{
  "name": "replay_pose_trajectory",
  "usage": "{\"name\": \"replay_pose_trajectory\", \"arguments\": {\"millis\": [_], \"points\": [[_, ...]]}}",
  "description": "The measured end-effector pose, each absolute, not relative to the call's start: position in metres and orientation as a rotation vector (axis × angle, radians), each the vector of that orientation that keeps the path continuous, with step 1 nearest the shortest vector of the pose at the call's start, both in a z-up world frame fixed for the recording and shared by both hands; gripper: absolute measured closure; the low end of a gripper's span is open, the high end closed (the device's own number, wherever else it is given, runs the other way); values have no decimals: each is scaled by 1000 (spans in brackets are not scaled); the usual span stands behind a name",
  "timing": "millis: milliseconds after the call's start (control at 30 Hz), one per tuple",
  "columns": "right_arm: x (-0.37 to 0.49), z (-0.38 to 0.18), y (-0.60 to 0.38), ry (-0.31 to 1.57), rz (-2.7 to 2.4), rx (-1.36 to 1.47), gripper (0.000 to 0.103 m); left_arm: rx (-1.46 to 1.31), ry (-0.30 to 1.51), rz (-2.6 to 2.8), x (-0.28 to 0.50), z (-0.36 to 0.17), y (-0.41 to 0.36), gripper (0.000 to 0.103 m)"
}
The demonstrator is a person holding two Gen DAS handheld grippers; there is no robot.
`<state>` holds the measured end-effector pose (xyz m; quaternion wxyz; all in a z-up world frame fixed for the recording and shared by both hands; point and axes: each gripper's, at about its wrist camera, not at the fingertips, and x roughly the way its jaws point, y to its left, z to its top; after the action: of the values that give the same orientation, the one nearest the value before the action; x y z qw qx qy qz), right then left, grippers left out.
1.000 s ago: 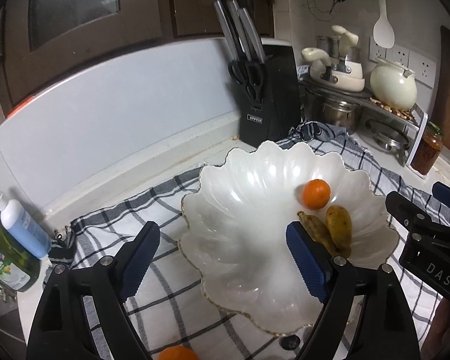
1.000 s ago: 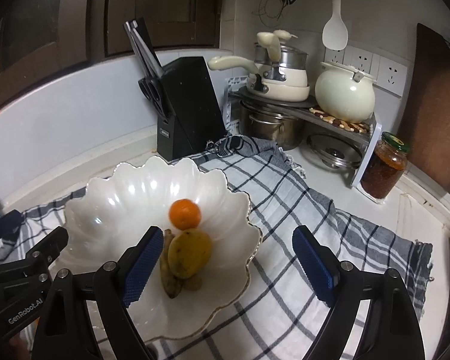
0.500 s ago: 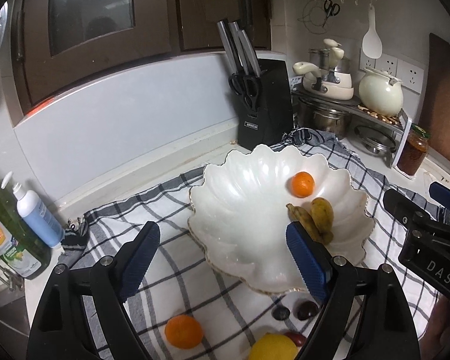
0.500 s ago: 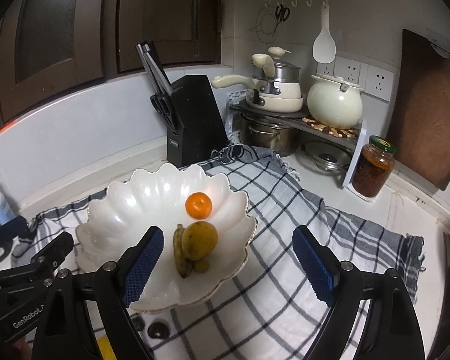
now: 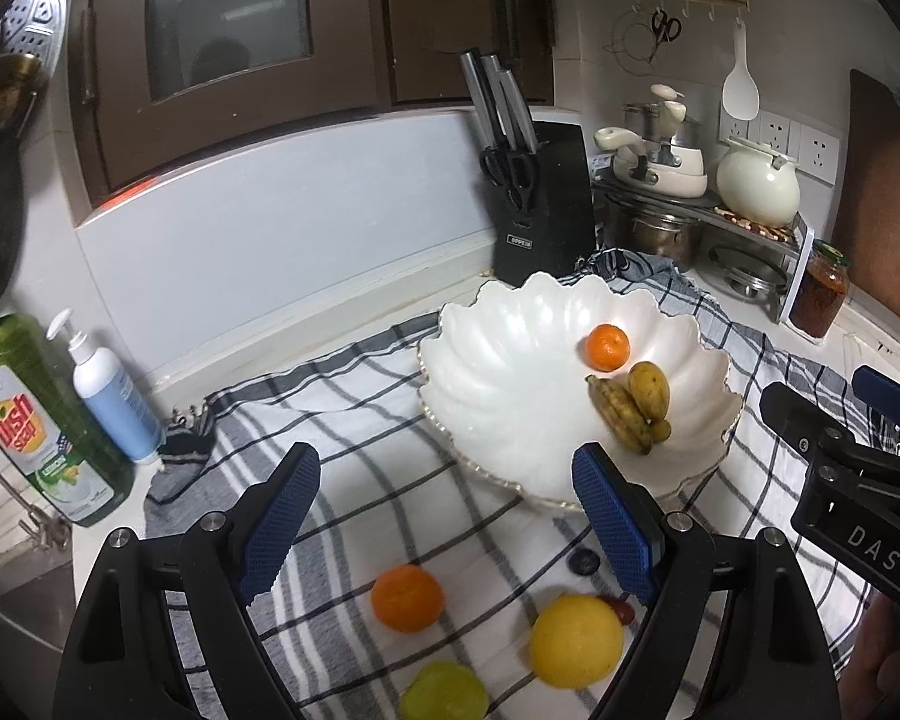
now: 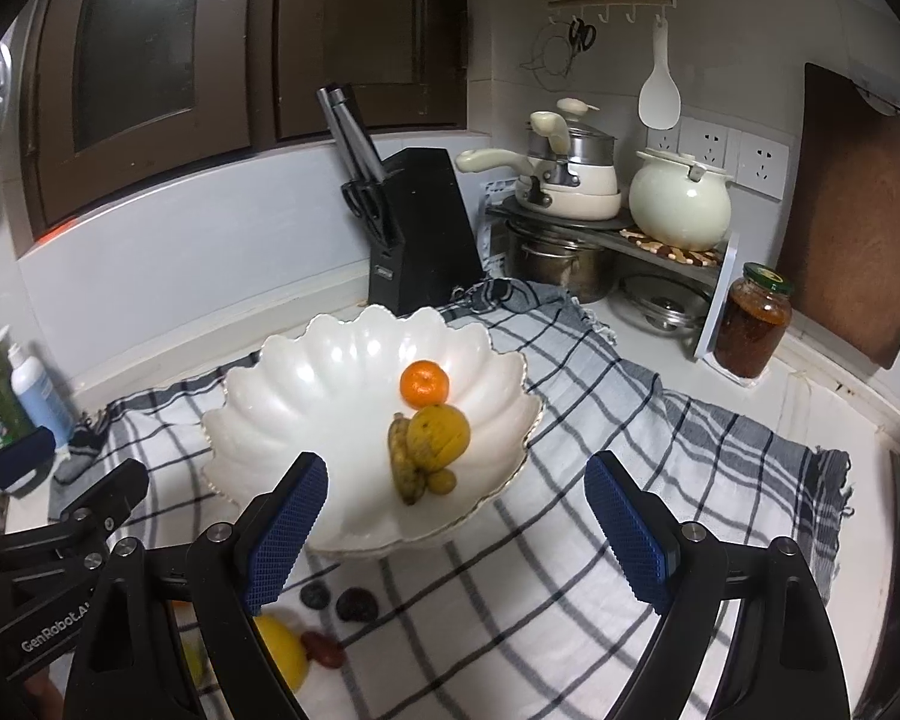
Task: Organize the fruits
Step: 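Withdraw both tools from the bowl toward the remaining fruits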
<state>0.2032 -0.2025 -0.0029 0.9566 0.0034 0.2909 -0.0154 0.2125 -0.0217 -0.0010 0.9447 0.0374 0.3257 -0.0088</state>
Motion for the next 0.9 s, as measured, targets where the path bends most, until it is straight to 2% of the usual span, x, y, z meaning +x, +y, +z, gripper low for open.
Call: {"name": "replay_pose_trajectory", "arguments": {"millis": [900], "points": [[163,-46,-179,664,15,4,15,50,729,-11,166,-45,3,17]]}}
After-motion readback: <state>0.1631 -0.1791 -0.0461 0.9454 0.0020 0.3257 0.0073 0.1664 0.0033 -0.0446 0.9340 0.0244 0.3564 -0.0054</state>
